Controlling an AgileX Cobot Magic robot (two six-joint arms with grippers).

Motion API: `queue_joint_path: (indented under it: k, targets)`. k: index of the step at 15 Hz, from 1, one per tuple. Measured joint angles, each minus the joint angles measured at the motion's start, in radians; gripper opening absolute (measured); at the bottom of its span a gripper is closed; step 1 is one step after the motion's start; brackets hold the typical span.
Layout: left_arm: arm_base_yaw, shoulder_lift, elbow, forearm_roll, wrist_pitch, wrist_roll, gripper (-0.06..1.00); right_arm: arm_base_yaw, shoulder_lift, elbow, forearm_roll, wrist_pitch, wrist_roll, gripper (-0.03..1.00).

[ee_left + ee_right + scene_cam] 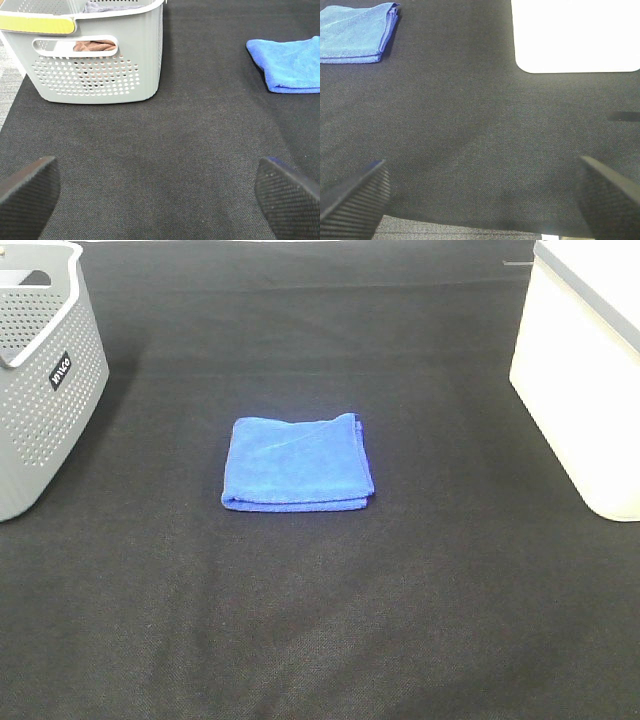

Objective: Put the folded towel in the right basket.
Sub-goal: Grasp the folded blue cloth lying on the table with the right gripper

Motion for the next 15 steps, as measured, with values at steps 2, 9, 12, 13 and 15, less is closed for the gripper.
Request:
queue_joint_path:
  k: [2,9,12,13,15]
  targets:
    - [0.0,0.0,0.0,0.0,0.0,0.0,0.99,0.0,0.0,0.0,0.0,0.0,0.0,0.96]
    - [0.0,0.0,0.0,0.0,0.0,0.0,0.99,0.0,0.0,0.0,0.0,0.0,0.0,0.96]
    - [0.0,0.0,0.0,0.0,0.0,0.0,0.99,0.0,0.0,0.0,0.0,0.0,0.0,0.96]
    - [0.0,0.0,0.0,0.0,0.0,0.0,0.99,0.0,0.0,0.0,0.0,0.0,0.0,0.96]
    - [0.0,0.0,0.0,0.0,0.0,0.0,0.99,0.0,0.0,0.0,0.0,0.0,0.0,0.96]
